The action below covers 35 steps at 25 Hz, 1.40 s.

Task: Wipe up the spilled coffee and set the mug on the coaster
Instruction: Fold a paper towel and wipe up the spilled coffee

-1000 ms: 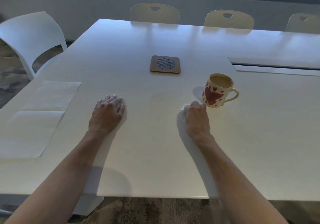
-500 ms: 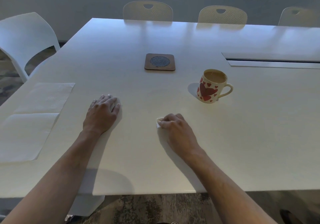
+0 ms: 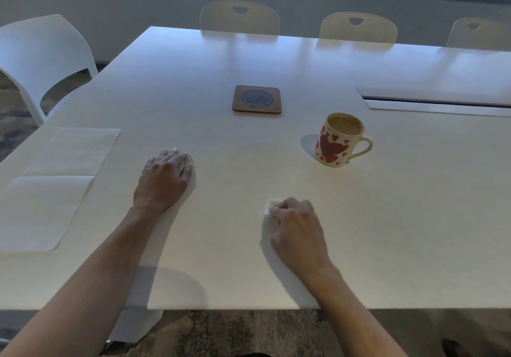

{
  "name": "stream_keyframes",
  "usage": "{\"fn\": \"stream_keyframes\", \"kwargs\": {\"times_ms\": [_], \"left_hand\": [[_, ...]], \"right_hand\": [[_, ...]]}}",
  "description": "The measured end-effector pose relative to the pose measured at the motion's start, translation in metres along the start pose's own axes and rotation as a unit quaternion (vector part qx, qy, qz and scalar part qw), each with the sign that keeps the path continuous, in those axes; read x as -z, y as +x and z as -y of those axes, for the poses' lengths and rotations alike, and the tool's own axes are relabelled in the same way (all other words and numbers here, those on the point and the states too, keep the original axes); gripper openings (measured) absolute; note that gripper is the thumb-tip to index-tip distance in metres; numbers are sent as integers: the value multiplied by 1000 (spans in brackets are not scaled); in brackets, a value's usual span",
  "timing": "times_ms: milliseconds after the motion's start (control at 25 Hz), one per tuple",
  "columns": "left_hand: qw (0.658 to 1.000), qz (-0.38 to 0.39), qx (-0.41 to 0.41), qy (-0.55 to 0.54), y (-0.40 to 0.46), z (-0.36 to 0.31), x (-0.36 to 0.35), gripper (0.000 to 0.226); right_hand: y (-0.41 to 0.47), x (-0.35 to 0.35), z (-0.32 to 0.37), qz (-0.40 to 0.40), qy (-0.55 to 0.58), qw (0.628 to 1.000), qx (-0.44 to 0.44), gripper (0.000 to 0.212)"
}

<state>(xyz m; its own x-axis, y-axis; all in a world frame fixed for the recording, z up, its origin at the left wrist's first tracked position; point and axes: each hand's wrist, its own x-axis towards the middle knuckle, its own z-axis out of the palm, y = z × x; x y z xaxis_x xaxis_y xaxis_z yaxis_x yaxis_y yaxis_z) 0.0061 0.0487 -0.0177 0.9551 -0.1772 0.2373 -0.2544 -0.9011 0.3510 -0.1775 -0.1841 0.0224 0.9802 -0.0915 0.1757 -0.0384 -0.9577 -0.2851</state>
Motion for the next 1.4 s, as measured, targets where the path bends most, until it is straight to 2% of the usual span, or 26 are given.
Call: {"fn": "stream_keyframes", "kwargs": {"times_ms": [160,320,560,760,960,1160,1280,1400], "left_hand": [[1000,1,1,-2,-1,2,1,41],[1000,-1,-3,-5,-1,2,1,41],[1000,-3,-2,-11,-1,1,1,41],[1000,-3,-2,-8,0,1,1,41],[1000,-7,-2,-5,0,2,0,41],[1000,-6,-3,-7,0,2,0,40],[1000,-4,-2,-1,0,3,-1,39],[1000,-2,-2,-1,1,3,-1,39]], "right_hand": [[-14,-9,24,45,67,995,52,51],[-15,-4,4,40,78,995,47,50],[3,4,-48,-35,16,998,-49,42],[45,2,-63,-68,21,992,-105,32],[83,-5,-43,-76,-1,995,-60,28],[71,-13,-32,-32,60,996,52,43],[70,-10,-51,-39,72,996,20,43],[91,-8,-57,-57,16,998,-38,28]]}}
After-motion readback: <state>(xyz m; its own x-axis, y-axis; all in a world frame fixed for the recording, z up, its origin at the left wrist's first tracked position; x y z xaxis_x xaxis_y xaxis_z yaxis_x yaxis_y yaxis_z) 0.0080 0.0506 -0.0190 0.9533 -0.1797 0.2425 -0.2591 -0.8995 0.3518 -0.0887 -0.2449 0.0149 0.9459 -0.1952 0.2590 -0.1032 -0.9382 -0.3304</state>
